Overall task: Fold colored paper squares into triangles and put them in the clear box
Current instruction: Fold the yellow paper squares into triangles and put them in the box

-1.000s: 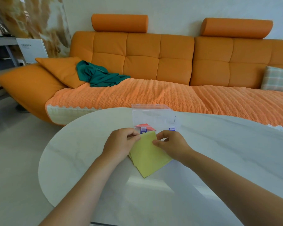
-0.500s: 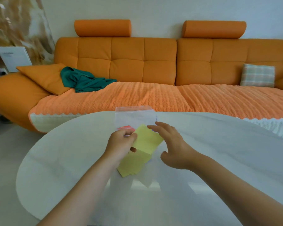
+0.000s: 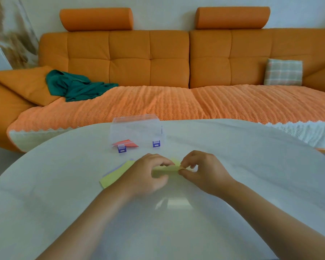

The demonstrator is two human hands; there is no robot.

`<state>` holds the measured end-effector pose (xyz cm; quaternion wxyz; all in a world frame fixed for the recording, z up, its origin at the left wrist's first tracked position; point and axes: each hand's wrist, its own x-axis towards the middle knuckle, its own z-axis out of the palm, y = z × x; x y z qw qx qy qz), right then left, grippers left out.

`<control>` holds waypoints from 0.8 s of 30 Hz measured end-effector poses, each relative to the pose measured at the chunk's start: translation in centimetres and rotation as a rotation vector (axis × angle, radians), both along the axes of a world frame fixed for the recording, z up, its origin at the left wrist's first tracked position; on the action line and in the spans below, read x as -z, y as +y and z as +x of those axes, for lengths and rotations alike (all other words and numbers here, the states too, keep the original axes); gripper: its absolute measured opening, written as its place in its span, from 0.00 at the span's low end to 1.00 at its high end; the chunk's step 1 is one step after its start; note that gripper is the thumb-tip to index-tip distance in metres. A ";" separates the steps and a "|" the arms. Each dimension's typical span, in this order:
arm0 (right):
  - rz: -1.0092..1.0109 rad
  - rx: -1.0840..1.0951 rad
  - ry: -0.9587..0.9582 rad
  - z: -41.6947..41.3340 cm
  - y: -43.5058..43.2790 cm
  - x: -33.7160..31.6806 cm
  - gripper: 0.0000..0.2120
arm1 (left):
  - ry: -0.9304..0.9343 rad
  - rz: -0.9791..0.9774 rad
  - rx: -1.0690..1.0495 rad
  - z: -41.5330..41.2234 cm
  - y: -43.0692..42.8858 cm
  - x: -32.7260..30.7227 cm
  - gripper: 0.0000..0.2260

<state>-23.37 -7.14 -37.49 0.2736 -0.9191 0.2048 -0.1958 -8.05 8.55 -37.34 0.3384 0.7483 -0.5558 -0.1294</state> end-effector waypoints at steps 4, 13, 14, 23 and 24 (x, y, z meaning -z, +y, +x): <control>0.156 0.001 0.155 0.1 -0.6 -0.5 0.02 | -0.045 -0.032 -0.055 -0.3 -0.6 0.9 0.08; 0.671 0.228 0.262 1.2 -2.0 -2.5 0.13 | 0.042 -0.097 0.002 -0.5 -0.9 1.7 0.09; 0.687 0.216 0.274 1.2 -2.0 -2.4 0.11 | 0.028 -0.104 0.044 -0.5 -0.8 1.9 0.09; 0.504 0.112 0.184 1.1 -1.5 -1.7 0.06 | -0.051 -0.133 0.013 -0.8 -0.8 1.6 0.02; 0.515 0.086 0.161 1.0 -1.4 -1.7 0.06 | -0.071 -0.147 -0.031 -0.8 -0.9 1.5 0.02</control>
